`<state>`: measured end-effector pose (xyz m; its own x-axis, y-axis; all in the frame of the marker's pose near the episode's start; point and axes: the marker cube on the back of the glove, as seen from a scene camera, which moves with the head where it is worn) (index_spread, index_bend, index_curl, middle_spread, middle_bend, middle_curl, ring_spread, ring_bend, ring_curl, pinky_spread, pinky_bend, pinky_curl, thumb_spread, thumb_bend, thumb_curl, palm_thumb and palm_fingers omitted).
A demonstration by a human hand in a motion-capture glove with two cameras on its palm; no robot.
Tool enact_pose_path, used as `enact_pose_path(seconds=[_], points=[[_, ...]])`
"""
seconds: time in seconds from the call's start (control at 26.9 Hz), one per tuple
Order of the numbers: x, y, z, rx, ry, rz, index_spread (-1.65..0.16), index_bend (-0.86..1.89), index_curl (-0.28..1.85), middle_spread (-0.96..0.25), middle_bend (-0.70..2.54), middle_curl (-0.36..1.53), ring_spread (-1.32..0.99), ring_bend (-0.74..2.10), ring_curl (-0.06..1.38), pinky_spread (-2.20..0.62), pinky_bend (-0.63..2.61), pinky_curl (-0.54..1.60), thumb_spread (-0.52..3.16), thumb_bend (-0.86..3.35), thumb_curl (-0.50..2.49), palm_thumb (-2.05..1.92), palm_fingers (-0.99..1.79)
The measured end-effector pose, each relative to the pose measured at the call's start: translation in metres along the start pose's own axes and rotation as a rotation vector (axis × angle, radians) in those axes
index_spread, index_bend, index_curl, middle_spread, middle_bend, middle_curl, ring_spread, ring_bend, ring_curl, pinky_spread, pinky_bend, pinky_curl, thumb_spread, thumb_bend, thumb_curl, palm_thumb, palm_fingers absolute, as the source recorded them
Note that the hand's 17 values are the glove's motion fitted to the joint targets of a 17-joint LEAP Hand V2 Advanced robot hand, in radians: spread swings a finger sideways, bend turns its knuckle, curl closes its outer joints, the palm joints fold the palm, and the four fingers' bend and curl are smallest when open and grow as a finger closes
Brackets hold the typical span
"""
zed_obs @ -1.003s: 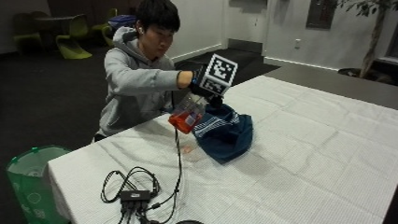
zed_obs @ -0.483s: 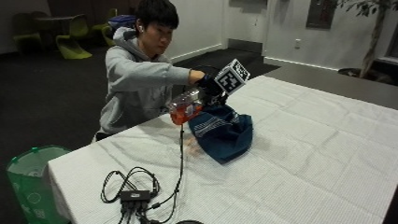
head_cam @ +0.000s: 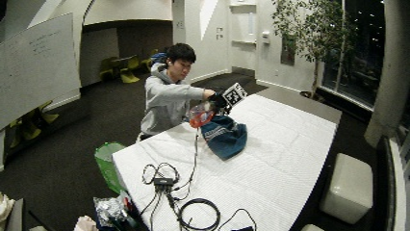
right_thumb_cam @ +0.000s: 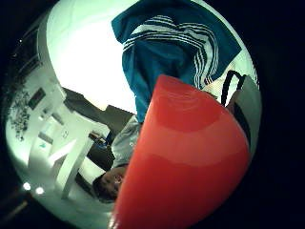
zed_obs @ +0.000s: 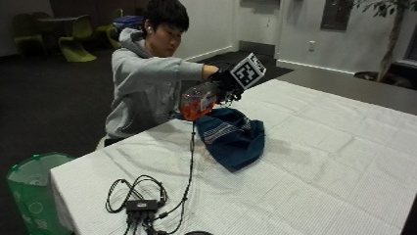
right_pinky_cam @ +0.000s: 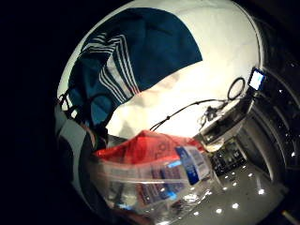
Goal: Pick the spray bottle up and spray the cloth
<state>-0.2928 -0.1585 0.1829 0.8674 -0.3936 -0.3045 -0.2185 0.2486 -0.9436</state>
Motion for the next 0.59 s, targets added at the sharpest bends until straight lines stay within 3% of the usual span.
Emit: enact_pose_path(seconds=[0.19,0.37,0.59], points=[[0.0,0.008,-0.012,0.014,0.043,0.027,-0.19,0.44,0.53,-0.13,0.59,0.5,-0.2,0.7,0.45,-0.26,0.42,0.38,0.37,-0.03,0.7,0.95,1.4],[-0.003,-0.016,0.003,-0.012,0.04,0.064,-0.19,0.44,0.53,-0.13,0.59,0.5,-0.2,0.69,0.45,-0.27,0.42,0.39,0.37,-0.03,0.71,0.95,1.4],[-0.023,-0.028,0.018,-0.03,-0.016,-0.048,-0.19,0.43,0.54,-0.13,0.59,0.5,-0.2,0.69,0.45,-0.26,0.42,0.39,0.37,-0.03,0.72,0.95,1.4]])
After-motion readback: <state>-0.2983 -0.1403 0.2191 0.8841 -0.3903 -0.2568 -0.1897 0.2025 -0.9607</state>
